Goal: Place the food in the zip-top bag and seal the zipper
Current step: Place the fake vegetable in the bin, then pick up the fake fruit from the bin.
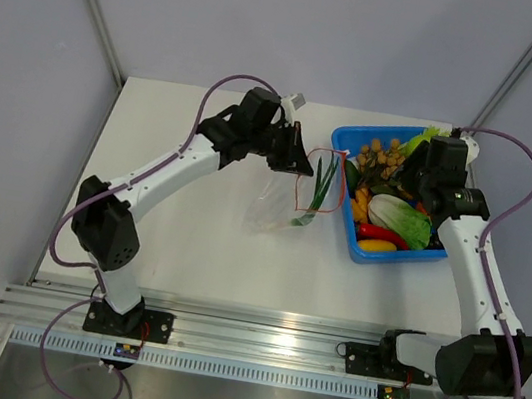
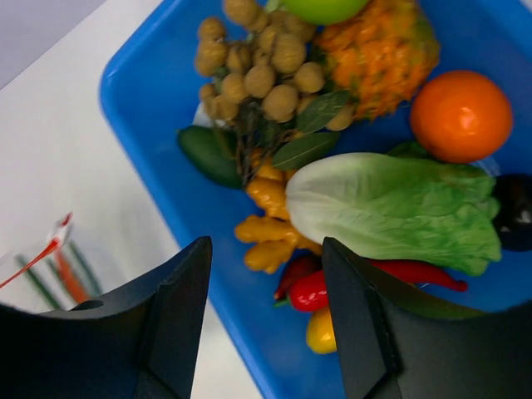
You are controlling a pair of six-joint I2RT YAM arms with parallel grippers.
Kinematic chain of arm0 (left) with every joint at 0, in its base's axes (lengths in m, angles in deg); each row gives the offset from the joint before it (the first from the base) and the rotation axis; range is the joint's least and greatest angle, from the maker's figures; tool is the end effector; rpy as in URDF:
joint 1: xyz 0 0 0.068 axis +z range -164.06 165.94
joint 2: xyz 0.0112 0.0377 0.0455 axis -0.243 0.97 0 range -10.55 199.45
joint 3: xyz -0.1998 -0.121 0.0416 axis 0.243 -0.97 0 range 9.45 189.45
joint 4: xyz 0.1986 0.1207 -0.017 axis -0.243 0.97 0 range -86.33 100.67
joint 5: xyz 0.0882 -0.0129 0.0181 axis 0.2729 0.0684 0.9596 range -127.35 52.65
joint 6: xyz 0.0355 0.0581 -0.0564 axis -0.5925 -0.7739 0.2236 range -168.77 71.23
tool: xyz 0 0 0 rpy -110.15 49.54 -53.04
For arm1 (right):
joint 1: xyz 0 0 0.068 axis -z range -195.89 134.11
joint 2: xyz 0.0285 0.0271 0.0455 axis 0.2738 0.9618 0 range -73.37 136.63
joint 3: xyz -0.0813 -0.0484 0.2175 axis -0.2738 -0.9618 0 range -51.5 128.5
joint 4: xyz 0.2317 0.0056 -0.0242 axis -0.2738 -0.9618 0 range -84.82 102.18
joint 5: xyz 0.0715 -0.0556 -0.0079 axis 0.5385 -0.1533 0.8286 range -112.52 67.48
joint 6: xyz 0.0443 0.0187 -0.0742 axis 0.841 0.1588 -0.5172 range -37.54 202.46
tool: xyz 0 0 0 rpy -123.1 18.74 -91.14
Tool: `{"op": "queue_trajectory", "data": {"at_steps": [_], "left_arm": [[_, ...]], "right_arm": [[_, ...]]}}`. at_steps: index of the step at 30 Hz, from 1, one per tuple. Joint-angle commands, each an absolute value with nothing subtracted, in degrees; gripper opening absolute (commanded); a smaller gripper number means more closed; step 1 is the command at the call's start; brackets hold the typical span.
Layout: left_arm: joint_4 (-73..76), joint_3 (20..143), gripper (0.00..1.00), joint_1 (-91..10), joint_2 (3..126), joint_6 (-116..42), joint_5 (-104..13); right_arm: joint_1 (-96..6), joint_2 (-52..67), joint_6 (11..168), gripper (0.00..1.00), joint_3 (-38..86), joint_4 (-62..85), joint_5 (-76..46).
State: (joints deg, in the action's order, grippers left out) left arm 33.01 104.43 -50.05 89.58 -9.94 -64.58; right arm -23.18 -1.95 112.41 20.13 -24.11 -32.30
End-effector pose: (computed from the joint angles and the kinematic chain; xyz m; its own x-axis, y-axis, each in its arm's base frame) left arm 0.3005 -0.2628 0.2960 -0.8759 -0.0530 -0.4796 0.3574 0.5965 -0.7187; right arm 0.2837 0.0228 0.3002 -0.5006 0.4320 -0.7502 0.3013 0.8994 0.3168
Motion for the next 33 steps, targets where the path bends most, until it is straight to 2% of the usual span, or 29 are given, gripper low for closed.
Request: {"op": "queue_trajectory", "data": {"at_steps": [1, 4, 16, 33], "left_arm": [[26.8, 101.7, 0.00, -49.7, 84.8, -11.4, -65.0], [26.9, 99.9, 0.00, -49.7, 82.9, -13.3, -62.7], [31.3, 98.1, 0.00, -49.8, 81.0, -19.9, -62.6], [31.1, 96.9, 0.00, -49.8, 79.3, -20.8, -61.8]], "right_arm": [[-21.9, -1.1, 111.9, 0.64, 19.1, -22.5, -41.1], [-21.4, -1.3, 111.0, 0.70, 16.0, -18.2, -42.4], [-19.3, 8.4, 106.4, 0.76, 19.2, -14.6, -30.4], [-19.8, 17.2, 110.1, 0.62, 16.8, -7.2, -20.4]]}}
